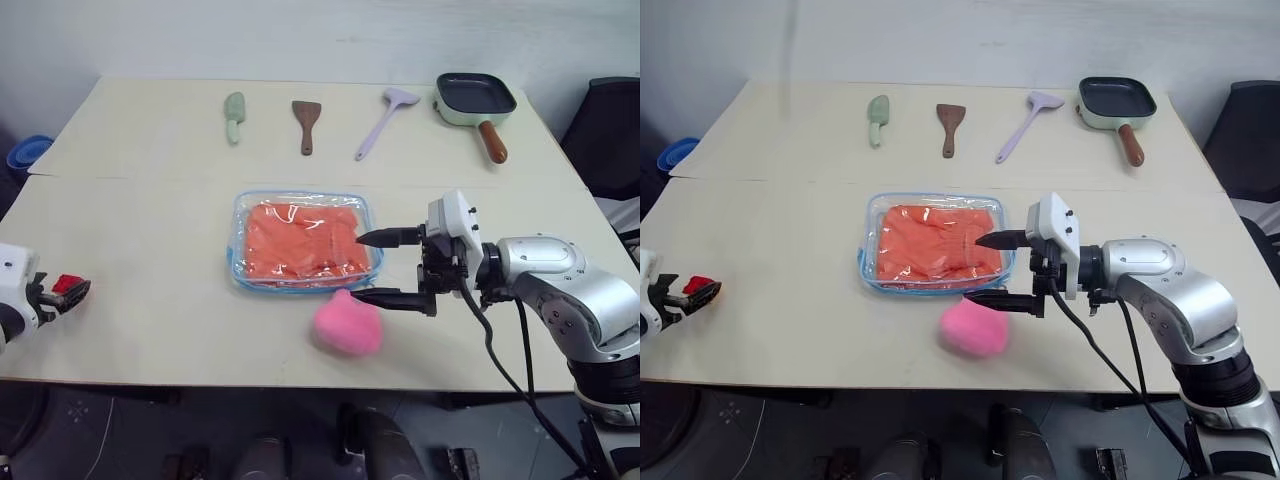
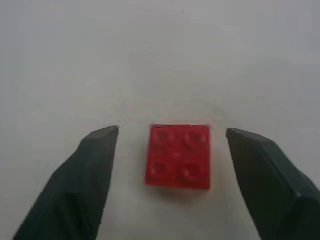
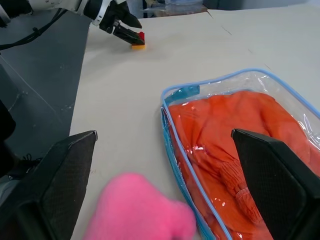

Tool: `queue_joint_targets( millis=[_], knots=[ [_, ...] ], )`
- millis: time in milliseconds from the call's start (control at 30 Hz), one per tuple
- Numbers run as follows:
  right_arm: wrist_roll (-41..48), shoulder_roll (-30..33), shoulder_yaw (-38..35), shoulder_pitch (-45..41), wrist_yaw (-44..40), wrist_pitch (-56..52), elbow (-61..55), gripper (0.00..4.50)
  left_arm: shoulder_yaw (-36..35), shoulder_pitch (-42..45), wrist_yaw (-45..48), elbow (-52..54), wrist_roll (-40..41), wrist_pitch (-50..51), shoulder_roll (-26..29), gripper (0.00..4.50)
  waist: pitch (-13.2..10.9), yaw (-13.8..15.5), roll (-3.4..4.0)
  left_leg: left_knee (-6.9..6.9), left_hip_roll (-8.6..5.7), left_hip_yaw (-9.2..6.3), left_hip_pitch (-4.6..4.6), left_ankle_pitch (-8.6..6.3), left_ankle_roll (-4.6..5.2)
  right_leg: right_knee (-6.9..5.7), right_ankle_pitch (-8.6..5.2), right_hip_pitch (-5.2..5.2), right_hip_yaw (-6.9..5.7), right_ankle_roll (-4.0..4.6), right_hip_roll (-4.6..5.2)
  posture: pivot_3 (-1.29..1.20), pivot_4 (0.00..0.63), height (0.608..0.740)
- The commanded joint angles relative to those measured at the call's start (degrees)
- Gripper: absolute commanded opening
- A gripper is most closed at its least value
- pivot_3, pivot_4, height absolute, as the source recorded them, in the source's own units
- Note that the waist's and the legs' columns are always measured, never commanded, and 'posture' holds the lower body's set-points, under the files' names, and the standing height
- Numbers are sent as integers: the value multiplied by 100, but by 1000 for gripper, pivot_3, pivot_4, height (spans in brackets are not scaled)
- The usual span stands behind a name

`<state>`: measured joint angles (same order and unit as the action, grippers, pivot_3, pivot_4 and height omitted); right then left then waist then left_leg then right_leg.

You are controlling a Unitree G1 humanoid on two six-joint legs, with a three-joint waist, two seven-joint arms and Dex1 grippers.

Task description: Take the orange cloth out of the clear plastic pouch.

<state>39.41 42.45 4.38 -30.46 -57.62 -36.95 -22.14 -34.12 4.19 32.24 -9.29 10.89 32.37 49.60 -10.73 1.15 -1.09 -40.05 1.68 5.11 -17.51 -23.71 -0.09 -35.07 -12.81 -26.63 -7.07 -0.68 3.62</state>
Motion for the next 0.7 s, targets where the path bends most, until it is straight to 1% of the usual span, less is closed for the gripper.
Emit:
queue_joint_targets(
  millis=[33, 100, 200, 267, 300, 333, 400, 467, 500, 600, 667, 700],
  knots=[
    [-3, -3, -131, -16, -65, 78, -68, 4500, -383, -88, -69, 333, 157, 146, 108, 4462, 0, -2, 0, 0, 1, 0, 1, 0, 0, -1, -1, 0, 0, 1, 0, 0, 150, 740],
    [-1, 35, -192, 48, -60, 60, -99, 4500, -621, 2, 106, 515, 426, 331, 248, 4462, 0, -2, 0, 0, 2, 0, 2, -1, -2, -2, -2, 0, 0, 3, -2, 0, 150, 740],
    [39, 126, -336, 203, -11, -10, -195, 4500, -952, 235, 834, 1103, 1298, 733, 515, 4462, 1, 11, -2, 0, 3, 0, 1, -2, -3, -1, -2, 0, 0, 4, -1, 0, 150, 740],
    [54, 184, -432, 319, 26, -51, -267, 4500, -935, 300, 1477, 1733, 1940, 997, 746, 4462, 2, 23, -4, -1, 3, -2, -2, -3, -4, 2, -2, 0, -1, 4, -1, 0, 150, 740],
    [57, 219, -488, 406, 62, -75, -321, 4500, -757, 335, 1771, 2035, 2196, 1074, 857, 4462, 2, 21, -4, -1, 2, -2, -1, -3, -4, 2, -2, 0, 0, 4, 1, 0, 150, 740],
    [54, 253, -537, 497, 95, -92, -378, 4500, -517, 389, 1965, 2278, 2343, 1077, 944, 4462, 2, 22, -3, 0, 1, 0, -1, -4, -4, 4, -2, 0, 1, 4, 2, 0, 150, 740],
    [69, 311, -661, 719, 190, -127, -521, 4500, 269, 621, 2282, 2676, 2445, 936, 1060, 4462, 0, 19, 6, 0, -1, -1, 3, -5, -7, 5, -3, 4, 1, 4, 2, 0, 150, 740],
    [84, 335, -742, 863, 266, -154, -629, 4500, 852, 782, 2469, 2873, 2354, 734, 1139, 4462, -2, 14, 15, 2, -2, 9, 11, -6, -8, 1, -3, 5, 13, 4, -3, 0, 150, 740],
    [97, 344, -791, 953, 317, -175, -704, 4500, 1250, 907, 2606, 2950, 2200, 529, 1178, 4462, -2, -8, 16, 3, -1, 16, 13, -5, -10, 0, -3, 4, 21, 4, -10, 0, 150, 740],
    [144, 385, -980, 1305, 519, -261, -1009, 4500, 2748, 1456, 3014, 2787, 1141, -600, 1209, 4462, -3, -46, 16, 4, 6, 30, 22, -5, -22, 0, -8, 2, 34, 13, -27, 0, 150, 740],
    [194, 405, -1123, 1522, 660, -333, -1199, 4500, 3488, 1893, 3139, 2307, 440, -1382, 1036, 4462, -3, -45, 16, 6, 5, 33, 25, -6, -25, 1, -11, 2, 37, 17, -31, 0, 150, 740],
    [207, 412, -1179, 1605, 717, -362, -1277, 4500, 3724, 2070, 3168, 2066, 209, -1684, 942, 4462, -3, -43, 16, 6, 7, 38, 24, -6, -26, 0, -11, 2, 41, 18, -35, 0, 150, 740]
  ],
)
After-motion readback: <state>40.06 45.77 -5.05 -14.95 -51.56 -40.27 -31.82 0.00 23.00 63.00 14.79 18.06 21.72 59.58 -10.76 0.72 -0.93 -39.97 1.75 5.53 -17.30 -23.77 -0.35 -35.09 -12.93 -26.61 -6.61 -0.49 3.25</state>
